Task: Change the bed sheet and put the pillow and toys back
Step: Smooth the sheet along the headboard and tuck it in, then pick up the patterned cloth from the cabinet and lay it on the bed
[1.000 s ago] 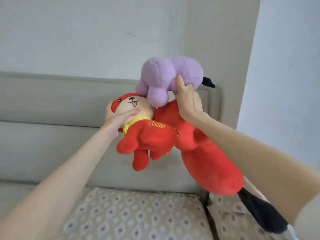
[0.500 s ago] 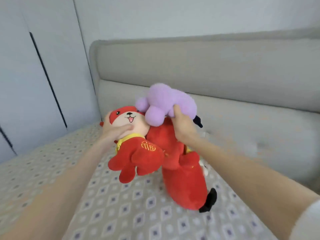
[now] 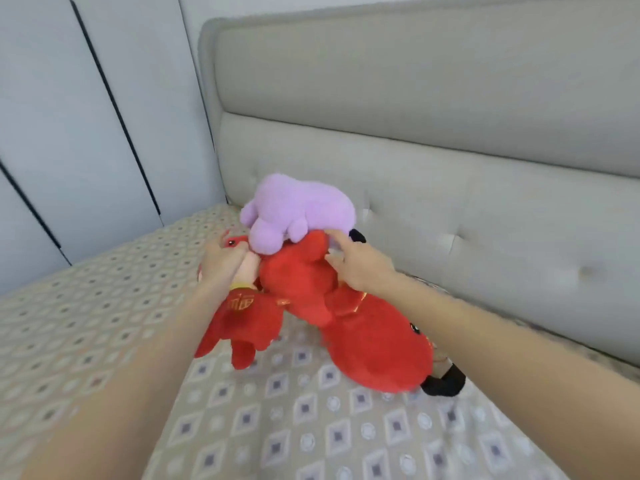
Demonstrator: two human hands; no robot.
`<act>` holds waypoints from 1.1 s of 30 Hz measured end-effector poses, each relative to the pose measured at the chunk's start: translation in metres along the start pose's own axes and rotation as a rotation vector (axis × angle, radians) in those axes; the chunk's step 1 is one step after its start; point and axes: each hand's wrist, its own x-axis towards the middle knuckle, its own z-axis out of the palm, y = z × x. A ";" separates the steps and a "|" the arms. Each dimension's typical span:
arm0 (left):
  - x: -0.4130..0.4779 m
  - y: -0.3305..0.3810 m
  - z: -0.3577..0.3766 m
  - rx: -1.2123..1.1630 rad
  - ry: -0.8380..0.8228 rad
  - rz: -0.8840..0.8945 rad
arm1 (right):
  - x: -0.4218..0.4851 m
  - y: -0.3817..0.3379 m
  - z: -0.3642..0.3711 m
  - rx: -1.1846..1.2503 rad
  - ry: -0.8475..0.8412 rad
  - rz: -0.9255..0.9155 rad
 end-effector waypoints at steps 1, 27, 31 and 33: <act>-0.004 0.003 0.005 -0.001 0.011 0.017 | -0.002 0.002 0.001 -0.014 -0.043 0.023; -0.205 0.177 0.247 -0.054 -0.628 0.422 | -0.201 0.195 -0.209 0.056 0.371 0.524; -0.262 0.189 0.297 -0.044 -0.769 0.451 | -0.257 0.228 -0.232 0.079 0.439 0.658; -0.296 0.192 0.323 -0.044 -0.842 0.462 | -0.287 0.244 -0.242 0.070 0.466 0.716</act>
